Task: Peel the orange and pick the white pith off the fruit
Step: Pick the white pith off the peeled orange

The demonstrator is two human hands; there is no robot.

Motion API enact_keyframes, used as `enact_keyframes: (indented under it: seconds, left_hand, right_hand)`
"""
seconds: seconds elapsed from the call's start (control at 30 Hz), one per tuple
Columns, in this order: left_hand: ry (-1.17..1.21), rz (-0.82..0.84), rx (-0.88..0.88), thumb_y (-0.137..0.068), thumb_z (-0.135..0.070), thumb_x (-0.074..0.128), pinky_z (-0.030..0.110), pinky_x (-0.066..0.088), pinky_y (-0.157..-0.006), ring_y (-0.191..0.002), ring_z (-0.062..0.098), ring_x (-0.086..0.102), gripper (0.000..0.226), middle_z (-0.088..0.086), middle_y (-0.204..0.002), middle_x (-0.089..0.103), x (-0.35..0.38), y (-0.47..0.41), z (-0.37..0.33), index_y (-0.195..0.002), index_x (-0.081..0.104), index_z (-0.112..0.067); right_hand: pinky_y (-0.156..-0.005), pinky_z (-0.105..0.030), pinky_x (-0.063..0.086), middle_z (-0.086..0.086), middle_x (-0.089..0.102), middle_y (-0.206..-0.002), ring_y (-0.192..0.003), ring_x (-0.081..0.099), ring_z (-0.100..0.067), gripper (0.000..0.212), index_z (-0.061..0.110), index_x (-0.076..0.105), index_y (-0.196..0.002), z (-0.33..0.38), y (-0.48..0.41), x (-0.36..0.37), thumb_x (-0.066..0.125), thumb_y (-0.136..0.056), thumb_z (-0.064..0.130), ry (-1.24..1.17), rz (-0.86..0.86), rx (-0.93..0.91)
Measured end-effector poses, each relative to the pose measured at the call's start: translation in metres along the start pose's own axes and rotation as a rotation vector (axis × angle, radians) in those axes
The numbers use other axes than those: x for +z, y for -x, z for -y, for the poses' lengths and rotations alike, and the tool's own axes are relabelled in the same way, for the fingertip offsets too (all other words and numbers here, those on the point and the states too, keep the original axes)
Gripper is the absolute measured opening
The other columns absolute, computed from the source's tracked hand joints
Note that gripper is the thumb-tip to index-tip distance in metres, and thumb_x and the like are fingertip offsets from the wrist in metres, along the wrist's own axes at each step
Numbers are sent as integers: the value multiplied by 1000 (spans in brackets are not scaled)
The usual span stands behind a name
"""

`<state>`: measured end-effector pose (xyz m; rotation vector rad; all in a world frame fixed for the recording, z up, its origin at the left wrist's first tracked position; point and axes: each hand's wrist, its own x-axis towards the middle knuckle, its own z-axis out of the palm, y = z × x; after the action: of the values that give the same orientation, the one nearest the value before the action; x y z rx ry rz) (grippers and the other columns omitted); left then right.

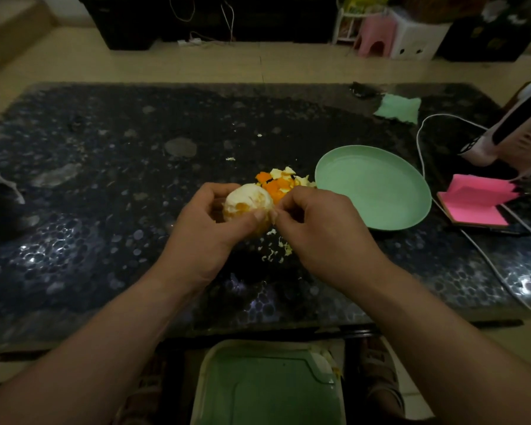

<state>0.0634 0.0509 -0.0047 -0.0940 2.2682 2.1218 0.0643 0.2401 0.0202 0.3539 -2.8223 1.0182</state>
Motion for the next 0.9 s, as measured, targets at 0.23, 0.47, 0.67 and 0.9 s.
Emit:
enact_keyframes:
  seconds: [0.23,0.47,0.67,0.9]
  left_hand:
    - [43,-13,2,-71,-38,84,29,62,-87,-103,11,74,57,-9,-111,77,5,3,0,-124,68,-22]
    - [183,12,-80,-72,-34,85,33,61,-85,-107,23,76,56,6,-118,77,1,-1,-4,-123,68,-18]
    - [170,20,-71,-72,-35,86,34,62,-87,-108,24,76,59,6,-120,77,-2,-1,-4,-125,67,-18]
    - [-28,-19,23,-75,-40,87,31,63,-88,-108,13,73,56,-5,-117,75,-3,2,-1,-125,66,-26]
  right_hand:
    - [-63,-24,45,13,58,-75,-71,55,-4,13,25,64,-83,4,2,5,68,-94,31,66,-62,-30]
    - [-58,-14,43,15,64,-71,-69,60,-2,15,28,67,-85,1,0,0,65,-99,26,-154,-61,29]
    - [-61,-9,42,18,65,-75,-73,61,4,11,31,68,-91,2,0,-5,64,-102,29,-201,5,41]
    - [-67,-25,49,14,62,-82,-76,58,-5,12,25,69,-95,4,2,1,64,-102,34,51,-31,-41]
